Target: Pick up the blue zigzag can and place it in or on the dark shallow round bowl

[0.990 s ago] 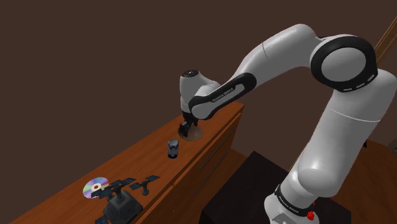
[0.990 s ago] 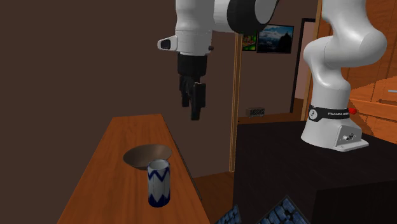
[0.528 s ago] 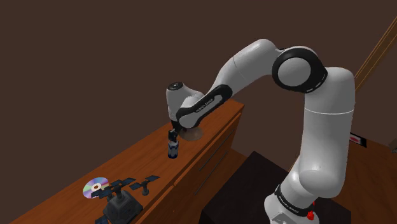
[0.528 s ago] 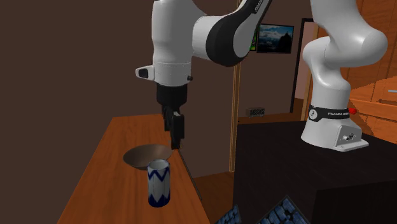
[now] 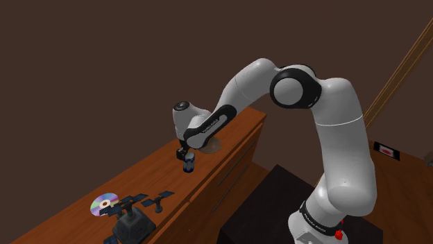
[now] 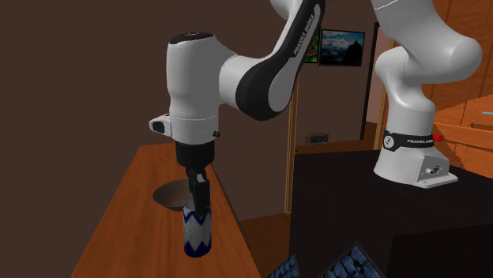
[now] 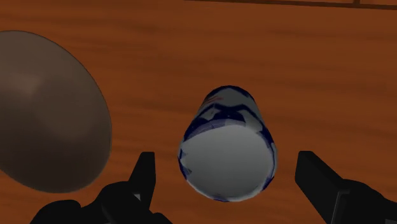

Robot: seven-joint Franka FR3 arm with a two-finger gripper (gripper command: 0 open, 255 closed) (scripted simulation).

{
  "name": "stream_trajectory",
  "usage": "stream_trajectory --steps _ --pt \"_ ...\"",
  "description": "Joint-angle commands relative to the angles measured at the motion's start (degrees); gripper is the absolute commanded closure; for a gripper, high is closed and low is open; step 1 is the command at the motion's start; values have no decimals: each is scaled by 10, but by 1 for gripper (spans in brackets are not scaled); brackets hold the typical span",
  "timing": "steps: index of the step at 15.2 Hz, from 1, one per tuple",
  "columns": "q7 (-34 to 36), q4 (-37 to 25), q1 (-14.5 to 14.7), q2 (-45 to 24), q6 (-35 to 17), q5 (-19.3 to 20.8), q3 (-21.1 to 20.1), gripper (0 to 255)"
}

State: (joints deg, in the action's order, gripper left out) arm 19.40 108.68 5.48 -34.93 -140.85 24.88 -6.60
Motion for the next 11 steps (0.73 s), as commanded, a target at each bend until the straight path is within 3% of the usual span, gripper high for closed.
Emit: stream_trajectory --steps 1,11 --pt "3 -5 1 -13 -9 4 3 0" --pt "7 -11 2 -36 -26 11 10 0"
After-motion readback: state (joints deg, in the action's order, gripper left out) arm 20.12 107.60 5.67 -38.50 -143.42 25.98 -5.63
